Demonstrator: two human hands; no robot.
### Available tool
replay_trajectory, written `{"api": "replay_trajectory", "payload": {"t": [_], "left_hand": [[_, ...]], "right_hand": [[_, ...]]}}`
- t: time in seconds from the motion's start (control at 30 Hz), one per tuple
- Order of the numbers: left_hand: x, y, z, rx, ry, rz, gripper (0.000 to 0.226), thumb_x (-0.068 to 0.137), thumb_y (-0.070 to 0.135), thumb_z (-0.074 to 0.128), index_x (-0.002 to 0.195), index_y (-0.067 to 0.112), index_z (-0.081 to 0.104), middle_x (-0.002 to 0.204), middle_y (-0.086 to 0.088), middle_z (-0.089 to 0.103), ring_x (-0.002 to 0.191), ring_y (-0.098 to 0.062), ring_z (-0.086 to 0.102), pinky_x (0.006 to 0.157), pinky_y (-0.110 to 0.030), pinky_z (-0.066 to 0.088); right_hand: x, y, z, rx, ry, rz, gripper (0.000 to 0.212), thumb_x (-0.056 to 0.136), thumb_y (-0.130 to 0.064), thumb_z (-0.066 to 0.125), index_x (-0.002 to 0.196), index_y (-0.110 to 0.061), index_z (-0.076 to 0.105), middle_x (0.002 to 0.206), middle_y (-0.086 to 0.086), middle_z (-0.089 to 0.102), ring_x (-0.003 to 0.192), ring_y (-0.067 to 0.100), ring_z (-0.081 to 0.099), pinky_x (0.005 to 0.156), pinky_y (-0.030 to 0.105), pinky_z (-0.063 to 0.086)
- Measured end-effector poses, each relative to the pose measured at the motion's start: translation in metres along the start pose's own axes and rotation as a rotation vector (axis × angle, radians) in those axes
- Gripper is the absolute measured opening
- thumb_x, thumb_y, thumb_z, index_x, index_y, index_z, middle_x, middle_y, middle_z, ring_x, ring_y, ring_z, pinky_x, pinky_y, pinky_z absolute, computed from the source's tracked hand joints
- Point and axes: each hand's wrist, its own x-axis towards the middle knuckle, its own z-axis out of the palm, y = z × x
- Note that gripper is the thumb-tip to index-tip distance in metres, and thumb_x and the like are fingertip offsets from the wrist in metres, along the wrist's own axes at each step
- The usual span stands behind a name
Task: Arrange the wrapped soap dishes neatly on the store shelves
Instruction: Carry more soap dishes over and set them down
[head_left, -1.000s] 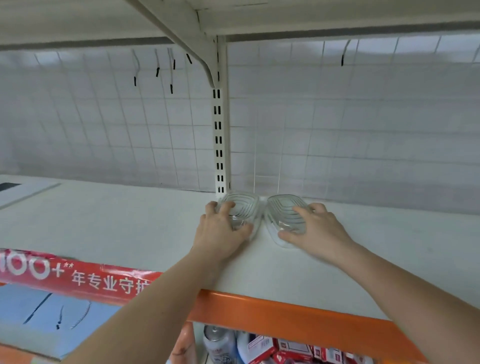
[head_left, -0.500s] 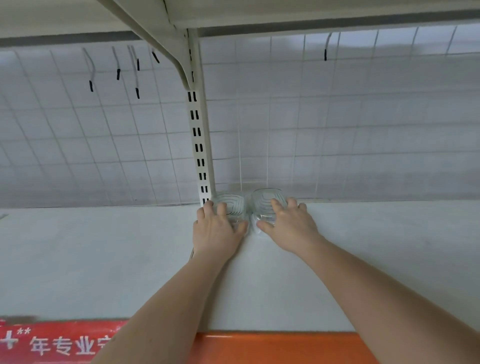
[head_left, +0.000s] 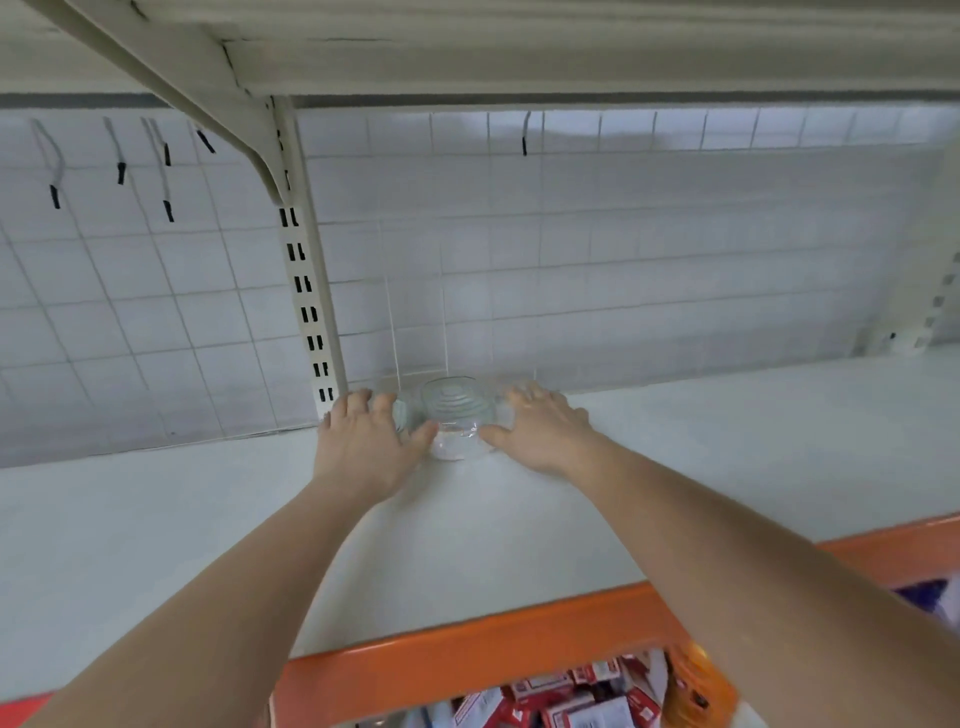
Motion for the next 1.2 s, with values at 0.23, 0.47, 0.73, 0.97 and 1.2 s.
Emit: {"api": "replay_trajectory", "payload": {"t": [0.23,0.47,0.73,0.97,1.2], "left_hand": [[-0.024,0.075,-0.015,-0.053,-0.127,0.268,0.064,0.093,0.048,0.043,0.147,0.018,0.023,0.151,-0.007,0.025,0.137,-0.028,0.023,0.111,-0.036,0.022],[-0.062,0.178,-0.026,-0.153,-0.182,0.498,0.065,0.094,0.044,0.044,0.148,0.016,0.019,0.154,-0.008,0.019,0.139,-0.028,0.021,0.112,-0.037,0.02],[-0.116,0.315,-0.025,-0.202,-0.191,0.715,0.065,0.095,0.043,0.044,0.148,0.016,0.019,0.153,-0.009,0.021,0.139,-0.028,0.023,0.11,-0.034,0.023],[-0.167,0.463,-0.002,-0.258,-0.232,0.774,0.064,0.094,0.041,0.045,0.148,0.015,0.02,0.151,-0.009,0.023,0.136,-0.028,0.027,0.109,-0.035,0.026],[-0.202,0.601,0.021,-0.32,-0.261,0.838,0.062,0.095,0.041,0.045,0.147,0.016,0.022,0.15,-0.006,0.026,0.135,-0.025,0.029,0.107,-0.034,0.027]], "right_hand": [[-0.068,0.071,-0.055,-0.106,0.06,0.205,0.067,0.092,-0.047,0.046,0.147,-0.015,0.024,0.149,0.008,0.029,0.138,0.027,0.021,0.106,0.044,0.027],[-0.152,0.148,-0.106,-0.164,0.133,0.408,0.068,0.093,-0.043,0.046,0.148,-0.017,0.017,0.151,0.009,0.025,0.139,0.027,0.019,0.107,0.045,0.027],[-0.239,0.258,-0.15,-0.147,0.238,0.564,0.064,0.092,-0.04,0.048,0.146,-0.016,0.025,0.147,0.009,0.032,0.136,0.026,0.024,0.105,0.043,0.03],[-0.302,0.393,-0.184,-0.155,0.243,0.611,0.064,0.091,-0.039,0.048,0.146,-0.015,0.025,0.147,0.008,0.032,0.137,0.027,0.023,0.107,0.045,0.031],[-0.342,0.516,-0.222,-0.17,0.228,0.665,0.063,0.094,-0.04,0.045,0.147,-0.015,0.022,0.148,0.01,0.03,0.137,0.028,0.024,0.104,0.042,0.031]]}}
